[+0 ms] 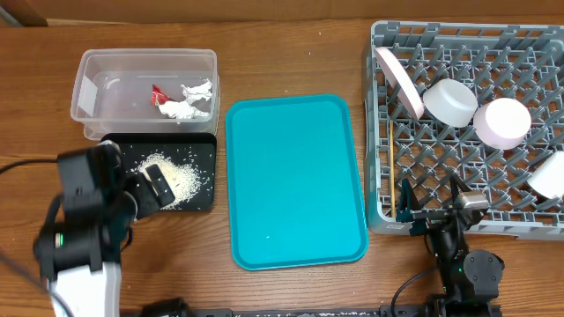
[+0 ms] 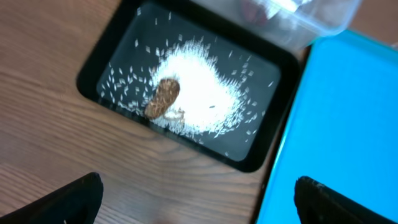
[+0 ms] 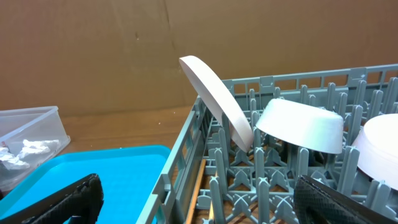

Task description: Sort waste into correct bins and load items into the dishwasher

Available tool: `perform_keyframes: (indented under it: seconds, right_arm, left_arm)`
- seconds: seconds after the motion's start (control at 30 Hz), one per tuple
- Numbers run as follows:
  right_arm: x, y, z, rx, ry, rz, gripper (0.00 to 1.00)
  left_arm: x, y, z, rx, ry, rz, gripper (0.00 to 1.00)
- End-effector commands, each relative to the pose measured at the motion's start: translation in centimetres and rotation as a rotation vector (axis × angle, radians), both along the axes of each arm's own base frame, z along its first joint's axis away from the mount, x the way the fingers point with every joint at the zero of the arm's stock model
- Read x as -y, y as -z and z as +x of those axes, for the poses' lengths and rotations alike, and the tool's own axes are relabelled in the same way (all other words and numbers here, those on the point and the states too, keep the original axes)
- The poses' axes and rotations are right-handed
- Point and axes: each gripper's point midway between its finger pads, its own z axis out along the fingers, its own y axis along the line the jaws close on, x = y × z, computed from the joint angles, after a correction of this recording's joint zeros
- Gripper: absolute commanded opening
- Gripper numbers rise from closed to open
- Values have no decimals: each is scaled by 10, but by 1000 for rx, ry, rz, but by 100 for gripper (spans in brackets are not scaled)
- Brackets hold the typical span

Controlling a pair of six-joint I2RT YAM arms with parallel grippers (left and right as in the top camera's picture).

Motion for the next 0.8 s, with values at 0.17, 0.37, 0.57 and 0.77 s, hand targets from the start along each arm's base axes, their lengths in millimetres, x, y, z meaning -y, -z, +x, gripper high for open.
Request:
perform_keyframes:
  seconds: [0.17, 0.37, 0.57, 0.77]
  right_arm:
    - [1, 1, 0, 6, 5, 0, 100]
    - [1, 1, 0, 6, 5, 0, 100]
    - [1, 1, 0, 6, 5, 0, 100]
    - [1, 1, 0, 6, 5, 0, 100]
  left_arm:
    - [11, -3, 9, 442, 51, 34, 100]
    - [18, 33, 17, 760, -4, -47, 100]
    - [20, 20, 17, 956, 25, 67, 100]
    - [40, 10, 16, 1067, 275, 308, 100]
